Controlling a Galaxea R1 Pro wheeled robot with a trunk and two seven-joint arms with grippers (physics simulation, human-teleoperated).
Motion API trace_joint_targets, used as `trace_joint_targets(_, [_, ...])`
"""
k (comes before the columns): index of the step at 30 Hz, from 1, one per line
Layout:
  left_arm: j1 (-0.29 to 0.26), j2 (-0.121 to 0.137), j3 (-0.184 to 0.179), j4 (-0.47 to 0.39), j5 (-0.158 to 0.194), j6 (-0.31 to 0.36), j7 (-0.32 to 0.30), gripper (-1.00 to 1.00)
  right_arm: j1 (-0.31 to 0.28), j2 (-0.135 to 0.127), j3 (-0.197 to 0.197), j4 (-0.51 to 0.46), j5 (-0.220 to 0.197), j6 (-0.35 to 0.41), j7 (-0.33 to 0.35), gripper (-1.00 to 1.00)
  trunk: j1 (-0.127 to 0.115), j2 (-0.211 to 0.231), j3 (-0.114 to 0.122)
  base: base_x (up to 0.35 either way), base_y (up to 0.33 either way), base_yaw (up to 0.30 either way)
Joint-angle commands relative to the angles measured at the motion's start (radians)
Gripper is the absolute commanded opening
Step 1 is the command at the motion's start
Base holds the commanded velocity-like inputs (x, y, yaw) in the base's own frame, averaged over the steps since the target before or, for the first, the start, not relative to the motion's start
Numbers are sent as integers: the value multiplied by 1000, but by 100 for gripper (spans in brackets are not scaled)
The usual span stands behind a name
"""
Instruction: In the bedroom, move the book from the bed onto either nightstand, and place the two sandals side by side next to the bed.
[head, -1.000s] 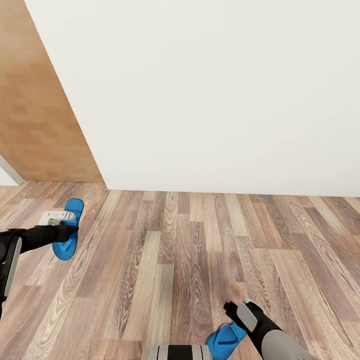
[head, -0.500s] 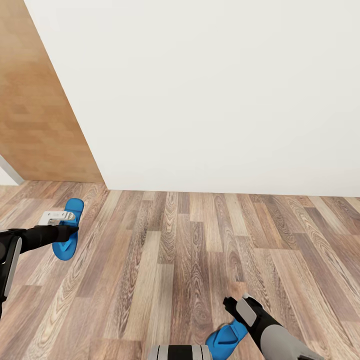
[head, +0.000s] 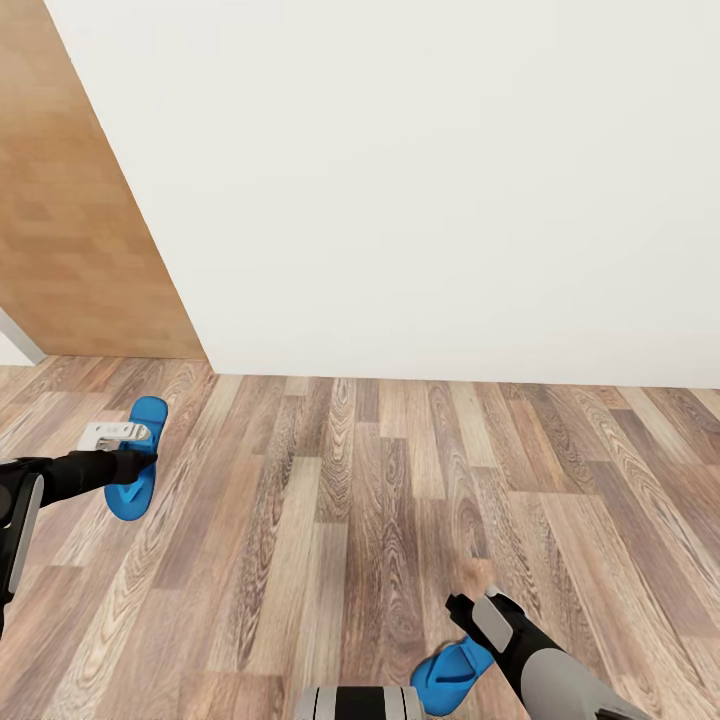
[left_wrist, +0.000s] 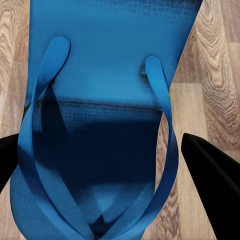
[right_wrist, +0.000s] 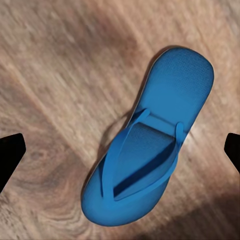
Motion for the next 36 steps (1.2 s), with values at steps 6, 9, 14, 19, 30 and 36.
trace_joint_targets(6, [-1, 0, 1, -1, -10, 3, -12, -100, 0, 0, 2, -5, -10, 4, -7, 100, 0, 0, -1, 0, 0, 0])
trace_joint_targets(9, [0, 0, 1, -1, -10, 3, -12, -100, -1, 1, 2, -8, -10, 4, -7, 100, 1, -1, -12, 0, 0, 0])
trace_joint_targets(14, [0, 0, 1, -1, -10, 3, -12, -100, -2, 0, 2, -10, -11, 4, -8, 100, 3, -2, -32, 0, 0, 0])
trace_joint_targets(19, [0, 0, 1, -1, -10, 3, -12, -100, -10, 0, 1, -9, -11, 4, -8, 100, 3, -2, -32, 0, 0, 0])
trace_joint_targets(30, [0, 0, 1, -1, -10, 3, -12, -100, -36, 1, 1, -9, -11, 5, -40, 100, 4, -2, -36, 0, 0, 0])
trace_joint_targets(36, [1, -1, 1, -1, -10, 3, -12, -100, -39, 1, 1, -10, -11, 6, -48, 100, 7, -4, -59, 0, 0, 0])
